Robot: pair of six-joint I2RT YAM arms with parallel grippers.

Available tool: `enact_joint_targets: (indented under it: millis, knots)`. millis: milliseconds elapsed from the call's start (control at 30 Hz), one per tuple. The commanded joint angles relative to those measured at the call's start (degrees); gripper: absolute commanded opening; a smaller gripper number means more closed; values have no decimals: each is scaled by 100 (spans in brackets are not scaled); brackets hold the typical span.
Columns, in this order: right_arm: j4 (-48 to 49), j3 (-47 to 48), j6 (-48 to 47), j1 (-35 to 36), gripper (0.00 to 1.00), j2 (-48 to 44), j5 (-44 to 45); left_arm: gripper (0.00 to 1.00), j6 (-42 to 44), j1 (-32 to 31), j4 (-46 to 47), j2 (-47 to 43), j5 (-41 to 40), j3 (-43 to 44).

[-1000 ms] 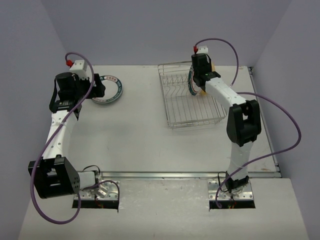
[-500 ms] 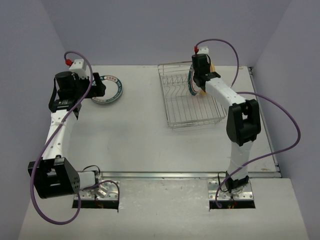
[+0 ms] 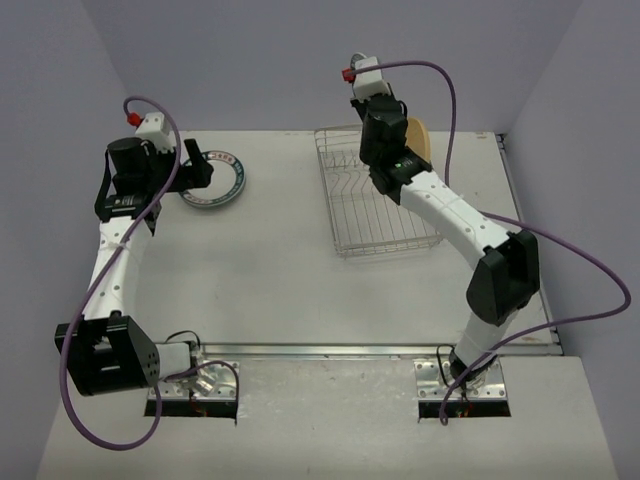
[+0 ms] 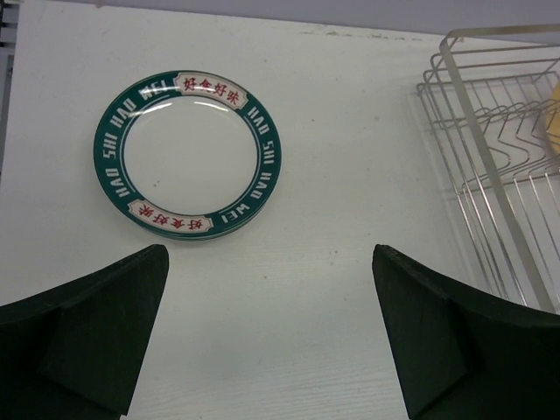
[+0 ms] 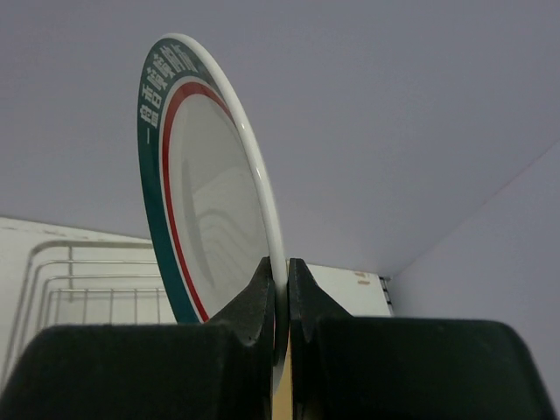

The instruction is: Unload the plates from the dish rack

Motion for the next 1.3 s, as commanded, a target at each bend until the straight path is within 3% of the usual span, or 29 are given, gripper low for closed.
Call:
enact_joint_targets:
  millis: [0,33,100,300,433,533,700,933,1033,1267]
  knots:
    - [552,33,155,77,0,-673,-383,100,-292,-43,218,-344,911,273]
    - [149,7,480,69,0,-798,-402,100,-384,-35,329,-415,1333,217]
    - [-1002,-94,1189,69,0,-1207,-1633,100,-981,-35,1132,-655,2635,-199]
    - [-2413,-481,2673,69,0,-1670,-4574,96,-2028,-108,2072,-810,3678,-601]
    - [-2604,-726,3078,77,0,-1717,-6043,93,-1870,-286,2005,-791,3684,-768]
    - [-2589,-875,3261,78,0,-1701,-6612,93,-1614,-443,1749,-760,3607,-790]
    - [-2473,-1114,3519,95,0,-1691,-7301,91,-1142,-725,1149,-639,3242,-854]
    - [-2431,-1091,3643,104,0,-1603,-7857,80,-564,-1010,648,-431,2935,-737]
    - [-2496,-971,3624,104,0,-1520,-7915,68,-300,-1028,449,-323,2867,-686]
    - [-2708,-817,3332,104,0,-1443,-7364,21,-53,-1028,398,-371,2886,-754]
